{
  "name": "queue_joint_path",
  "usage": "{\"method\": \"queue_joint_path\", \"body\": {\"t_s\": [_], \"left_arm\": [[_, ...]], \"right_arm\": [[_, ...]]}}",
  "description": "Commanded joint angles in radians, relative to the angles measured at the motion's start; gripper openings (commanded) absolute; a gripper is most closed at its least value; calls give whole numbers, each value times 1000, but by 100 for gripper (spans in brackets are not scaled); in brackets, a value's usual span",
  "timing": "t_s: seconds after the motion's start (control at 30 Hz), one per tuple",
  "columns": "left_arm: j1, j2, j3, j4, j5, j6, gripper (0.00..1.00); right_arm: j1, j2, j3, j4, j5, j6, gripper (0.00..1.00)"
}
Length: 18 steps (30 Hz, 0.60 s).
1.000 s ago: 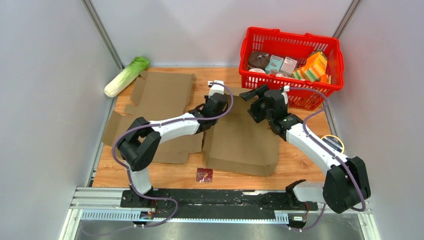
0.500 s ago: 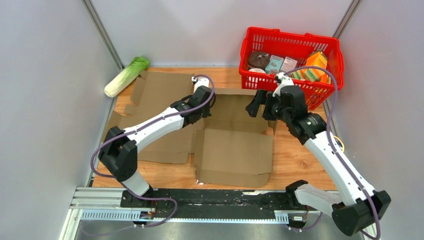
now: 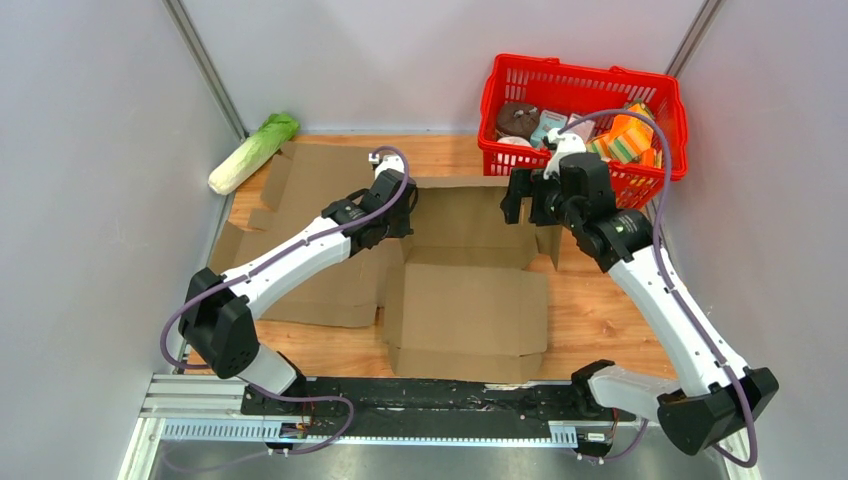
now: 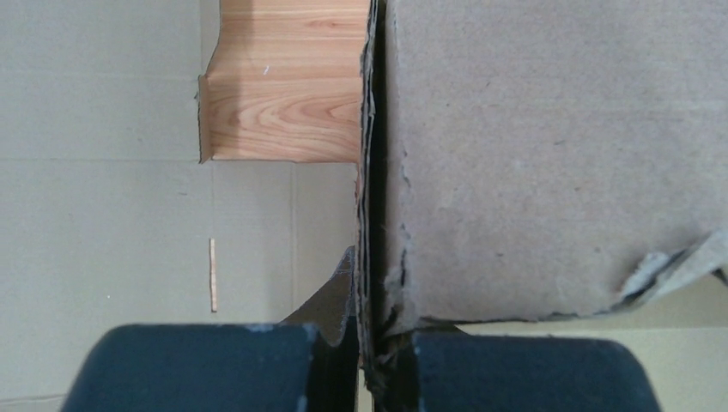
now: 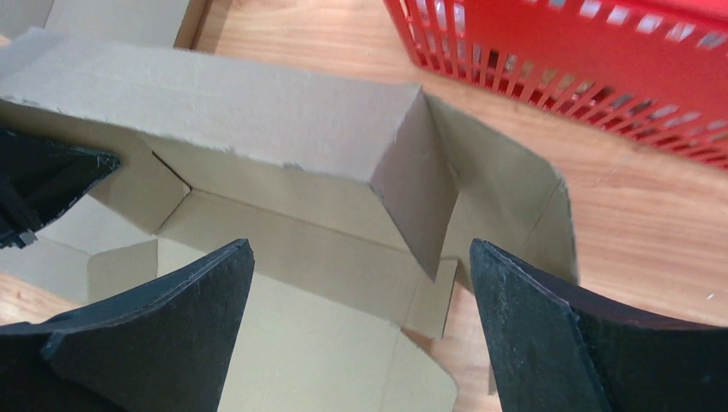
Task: Fold the paper box
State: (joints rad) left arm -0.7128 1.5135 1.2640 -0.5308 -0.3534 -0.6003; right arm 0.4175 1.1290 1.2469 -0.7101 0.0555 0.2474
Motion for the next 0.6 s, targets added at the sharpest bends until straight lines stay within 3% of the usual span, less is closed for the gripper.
{"method": "queue_joint_path", "body": {"t_s": [0.0, 0.17, 0.37, 0.57], "left_arm": [[6, -24, 49, -12, 5, -13, 0], [6, -32, 55, -28, 10, -12, 0], [6, -52, 55, -28, 24, -24, 0], [4, -76, 44, -32, 19, -36, 0]], "right_arm": [[1, 28, 111, 47, 44, -98, 100], [9, 71, 109, 66, -93, -73, 100], [70, 26, -38, 217, -189, 50, 100], [58, -6, -64, 271, -177, 107, 100]]}}
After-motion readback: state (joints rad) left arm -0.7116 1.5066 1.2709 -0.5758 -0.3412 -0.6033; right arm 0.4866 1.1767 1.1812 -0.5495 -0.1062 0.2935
